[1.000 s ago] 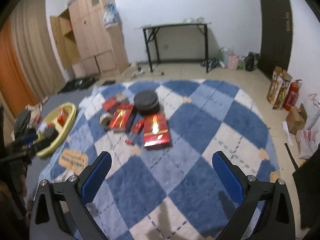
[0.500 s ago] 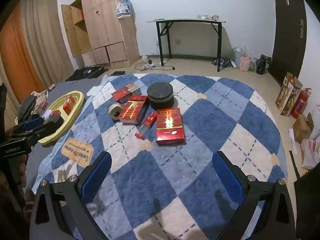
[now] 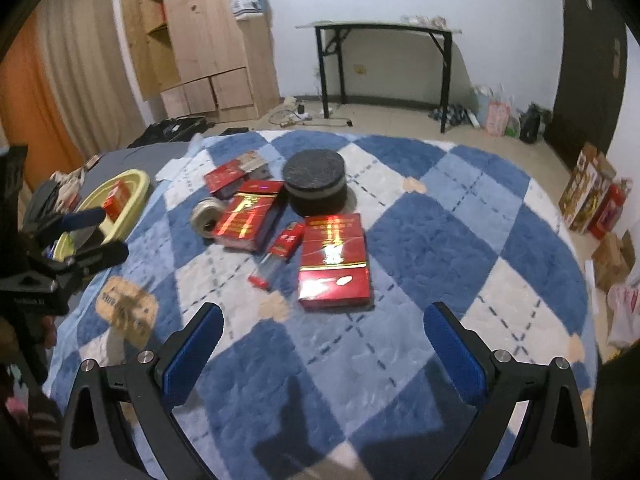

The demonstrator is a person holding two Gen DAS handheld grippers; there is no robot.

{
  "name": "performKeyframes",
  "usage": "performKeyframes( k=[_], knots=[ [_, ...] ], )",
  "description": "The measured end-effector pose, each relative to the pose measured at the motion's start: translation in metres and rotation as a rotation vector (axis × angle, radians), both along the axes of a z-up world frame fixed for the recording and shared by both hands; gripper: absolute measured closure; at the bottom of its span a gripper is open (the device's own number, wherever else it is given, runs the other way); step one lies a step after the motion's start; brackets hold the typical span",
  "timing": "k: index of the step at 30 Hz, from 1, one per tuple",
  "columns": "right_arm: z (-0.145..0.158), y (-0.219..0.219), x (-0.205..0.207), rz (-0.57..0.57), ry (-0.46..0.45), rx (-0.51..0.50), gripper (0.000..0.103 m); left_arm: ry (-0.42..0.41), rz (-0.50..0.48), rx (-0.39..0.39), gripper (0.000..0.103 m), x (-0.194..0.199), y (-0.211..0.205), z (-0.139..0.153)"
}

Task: Organize rigid objects
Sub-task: 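Move both tools back toward the objects on the rug, then grasp the silver ball speaker with the left tool while the right tool grasps a flat red box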

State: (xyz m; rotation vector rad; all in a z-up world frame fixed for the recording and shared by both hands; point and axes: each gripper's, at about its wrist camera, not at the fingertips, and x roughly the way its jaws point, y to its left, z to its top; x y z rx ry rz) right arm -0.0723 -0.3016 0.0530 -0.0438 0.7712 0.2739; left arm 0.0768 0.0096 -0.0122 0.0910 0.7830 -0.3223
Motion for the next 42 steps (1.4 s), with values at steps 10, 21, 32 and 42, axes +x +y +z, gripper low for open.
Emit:
performKeyframes(
  k=[10, 21, 32, 42],
  knots=[
    [-0.047, -0.001, 0.065, -0.048, 0.100, 0.015, 0.005, 0.034, -0.076, -0.030, 0.005, 0.058, 0.000, -0.049],
    [-0.069, 0.013, 0.090, 0.007, 0.044, -0.026, 0.018, 0.015, -0.173, -0.013, 0.022, 0.069, -0.022, -0.065],
    [-0.076, 0.019, 0.092, 0.033, 0.004, -0.070, 0.046, 0.000, -0.119, -0.009, 0.057, 0.064, -0.023, -0.059],
    [-0.043, 0.007, 0.066, -0.014, -0.049, -0.041, 0.046, -0.050, -0.059, -0.027, 0.058, 0.030, 0.002, 0.011]
  ],
)
